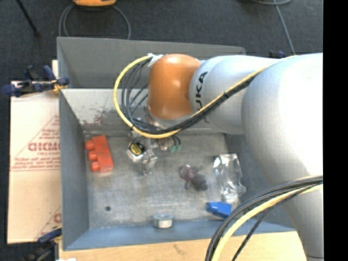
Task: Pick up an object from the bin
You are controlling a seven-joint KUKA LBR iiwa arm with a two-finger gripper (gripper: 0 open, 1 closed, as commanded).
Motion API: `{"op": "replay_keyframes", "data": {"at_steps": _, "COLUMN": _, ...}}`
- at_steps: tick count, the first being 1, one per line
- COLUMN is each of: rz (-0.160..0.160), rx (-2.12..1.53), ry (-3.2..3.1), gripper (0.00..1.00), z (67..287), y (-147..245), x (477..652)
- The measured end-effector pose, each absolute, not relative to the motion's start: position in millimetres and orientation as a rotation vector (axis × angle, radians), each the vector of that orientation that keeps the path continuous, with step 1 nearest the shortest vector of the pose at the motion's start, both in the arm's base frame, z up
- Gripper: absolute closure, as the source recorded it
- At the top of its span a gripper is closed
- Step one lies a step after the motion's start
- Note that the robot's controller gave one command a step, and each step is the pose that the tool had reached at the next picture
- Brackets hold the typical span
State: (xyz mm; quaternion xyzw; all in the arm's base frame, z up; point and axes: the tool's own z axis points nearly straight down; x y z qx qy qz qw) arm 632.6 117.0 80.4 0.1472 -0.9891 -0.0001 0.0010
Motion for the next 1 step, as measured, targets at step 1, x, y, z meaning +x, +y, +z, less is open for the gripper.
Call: {"op": "replay_keyframes", "data": {"at_steps": 1, "rz": -0.003, "rx": 0.456, "ry": -3.114, "gripper": 1.0, "z": 84.6, "y": 116.8, "x": 634.9}}
